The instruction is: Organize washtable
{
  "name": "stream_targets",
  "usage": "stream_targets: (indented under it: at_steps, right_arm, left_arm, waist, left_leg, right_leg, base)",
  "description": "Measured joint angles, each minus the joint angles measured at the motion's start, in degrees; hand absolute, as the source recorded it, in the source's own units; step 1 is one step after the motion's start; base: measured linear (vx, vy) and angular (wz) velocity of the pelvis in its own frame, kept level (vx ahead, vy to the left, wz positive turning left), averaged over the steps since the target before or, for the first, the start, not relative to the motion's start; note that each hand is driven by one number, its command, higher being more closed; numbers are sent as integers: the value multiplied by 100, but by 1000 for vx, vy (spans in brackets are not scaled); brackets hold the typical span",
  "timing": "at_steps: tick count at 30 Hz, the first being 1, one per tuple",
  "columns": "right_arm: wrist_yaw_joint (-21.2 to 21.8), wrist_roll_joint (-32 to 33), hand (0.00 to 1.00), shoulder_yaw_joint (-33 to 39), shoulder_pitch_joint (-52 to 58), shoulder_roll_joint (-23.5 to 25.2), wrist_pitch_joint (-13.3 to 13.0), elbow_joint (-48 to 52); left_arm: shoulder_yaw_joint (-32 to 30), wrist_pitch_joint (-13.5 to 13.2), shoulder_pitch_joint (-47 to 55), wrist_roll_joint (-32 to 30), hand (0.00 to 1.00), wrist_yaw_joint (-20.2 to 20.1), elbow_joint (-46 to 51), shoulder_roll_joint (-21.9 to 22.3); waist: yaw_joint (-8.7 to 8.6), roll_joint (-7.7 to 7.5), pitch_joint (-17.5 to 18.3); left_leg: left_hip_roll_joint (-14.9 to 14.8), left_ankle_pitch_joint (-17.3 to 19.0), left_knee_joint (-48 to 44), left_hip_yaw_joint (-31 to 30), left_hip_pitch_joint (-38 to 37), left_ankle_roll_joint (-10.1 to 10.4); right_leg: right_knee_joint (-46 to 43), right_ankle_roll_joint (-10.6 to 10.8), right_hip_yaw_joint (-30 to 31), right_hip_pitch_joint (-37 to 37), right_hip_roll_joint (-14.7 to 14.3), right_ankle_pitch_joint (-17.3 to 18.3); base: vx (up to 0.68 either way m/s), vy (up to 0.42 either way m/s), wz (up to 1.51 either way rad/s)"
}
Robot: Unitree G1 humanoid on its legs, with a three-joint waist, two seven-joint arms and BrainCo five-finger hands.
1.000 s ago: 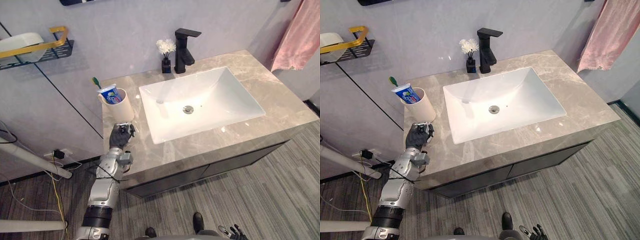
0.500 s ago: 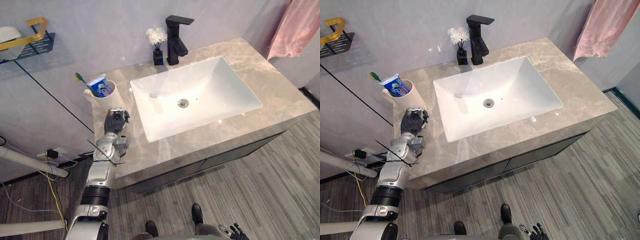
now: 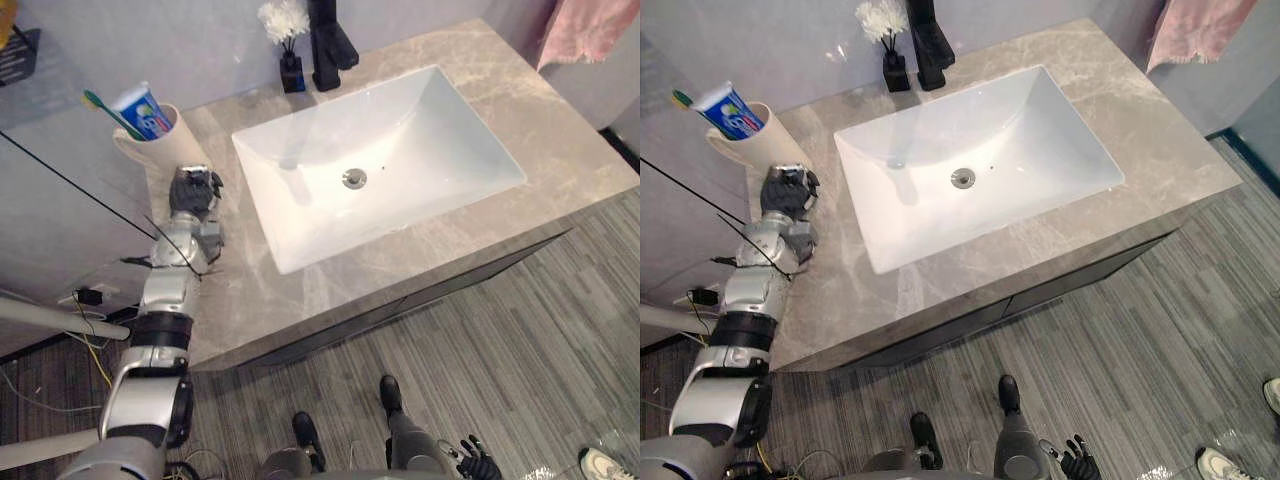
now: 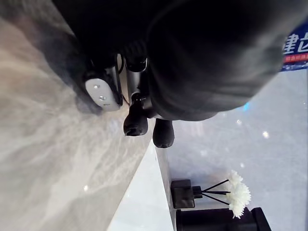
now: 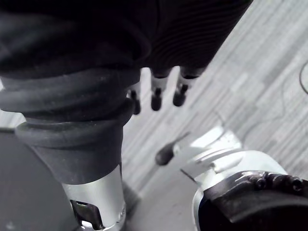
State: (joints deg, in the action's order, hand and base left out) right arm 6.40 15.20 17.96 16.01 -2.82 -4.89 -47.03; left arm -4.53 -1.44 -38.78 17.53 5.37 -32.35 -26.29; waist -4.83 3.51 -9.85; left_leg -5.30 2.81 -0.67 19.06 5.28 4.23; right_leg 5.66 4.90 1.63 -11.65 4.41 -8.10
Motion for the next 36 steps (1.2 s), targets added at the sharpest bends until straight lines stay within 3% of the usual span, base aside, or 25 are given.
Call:
stream_targets:
  at_steps: [8, 11, 15, 17, 21, 24, 27, 31, 32, 33, 34, 35, 36]
  right_arm:
    - [-9, 54, 0, -101, -24, -12, -109, 24]
    - [-9, 62, 0, -100, -30, -21, -118, -4]
    - [-15, 68, 0, -95, -55, -30, -123, -122]
    - [-16, 67, 0, -85, -54, -38, -125, -232]
    - [-12, 52, 0, -75, -50, -79, -111, -380]
    - [16, 37, 0, -52, -43, -178, -91, -517]
    - [45, 3, 0, -55, -55, -285, -80, -580]
    - [128, 0, 0, -94, -360, -297, -15, -624]
    - [119, 4, 0, -91, -397, -263, -11, -638]
    - [109, 8, 0, -86, -509, -245, 3, -749]
    - [105, 30, 0, -14, -584, -322, 32, -844]
    - [99, 48, 0, 5, -603, -307, 36, -854]
    - [48, 53, 0, 4, -517, -197, 42, -999]
  left_arm:
    - [266, 0, -274, 112, 100, -25, -189, -138]
    - [518, 6, -53, 203, 100, -43, 330, -128]
    - [684, -5, 1030, 198, 100, -178, 1914, 94]
    - [751, -9, 2226, 173, 100, -422, 2937, 488]
    - [874, -94, 3499, 18, 100, -677, 3583, 1039]
    - [867, -302, 4645, -94, 100, -976, 3727, 1501]
    - [594, -446, 5192, -169, 100, -1292, 3354, 1754]
    - [-477, -921, 5047, -821, 100, -1374, 2528, 2004]
    - [-659, -887, 4974, -1038, 100, -1311, 2266, 1986]
    - [-921, -715, 4855, -1441, 100, -1095, 1290, 1940]
    - [-1038, -454, 4834, -1704, 100, -920, 153, 2010]
    - [-1111, -304, 4823, -1797, 100, -852, -434, 2027]
    - [-1147, -39, 4882, -1896, 100, -710, -1342, 2019]
  waist:
    - [-73, 18, -107]
    - [-72, 23, -110]
    - [-47, 29, -109]
    - [49, 54, -92]
    - [289, 52, -67]
    - [417, 158, 180]
    - [471, 215, 353]
    - [571, 78, 387]
    - [567, 61, 396]
    - [537, 58, 398]
    - [514, 170, 413]
    - [509, 164, 432]
    - [461, -51, 447]
  left_leg:
    - [3, -2, -50, 0, 27, -1]
    - [15, -2, -64, -45, 25, -2]
    - [26, -2, -90, -204, -114, -2]
    - [38, 3, -110, -347, -272, -3]
    - [58, 12, -119, -516, -414, -21]
    - [139, 13, -12, -624, -686, -21]
    - [161, 38, 31, -587, -924, -18]
    - [207, 59, 16, -309, -939, -53]
    - [207, 63, 2, -311, -931, -59]
    - [200, 83, -15, -317, -913, -98]
    - [31, 64, 6, -307, -873, -280]
    - [-15, 65, -2, -344, -854, -280]
    - [-2, 63, -55, -506, -813, -272]
  right_leg:
    - [-1, -11, -3, -11, 14, -31]
    - [-1, -11, -52, 25, 35, -31]
    - [-2, -12, -320, 235, 76, -30]
    - [-1, -15, -506, 460, 80, -26]
    - [-2, -59, -702, 700, 153, 31]
    - [-127, -34, -794, 926, 196, 184]
    - [-555, 35, -765, 942, 243, 500]
    - [-996, 220, -372, 609, 261, 681]
    - [-1002, 223, -305, 585, 258, 685]
    - [-996, 365, -287, 557, 255, 824]
    - [-1231, 269, -333, 502, 187, 967]
    - [-1674, 61, -316, 413, 154, 1023]
    - [-2367, -10, -280, 459, 185, 1158]
  base:
    - [-13, -9, 0]
    - [-8, -13, 8]
    - [-4, -15, 14]
    - [-23, -23, 21]
    - [-67, -10, 27]
    - [-68, 23, 18]
    - [-93, 21, -3]
    - [-113, 15, -41]
    - [-85, -2, -40]
    - [-68, -7, -31]
    - [-58, 5, -22]
    - [10, 17, 20]
    - [72, -18, 59]
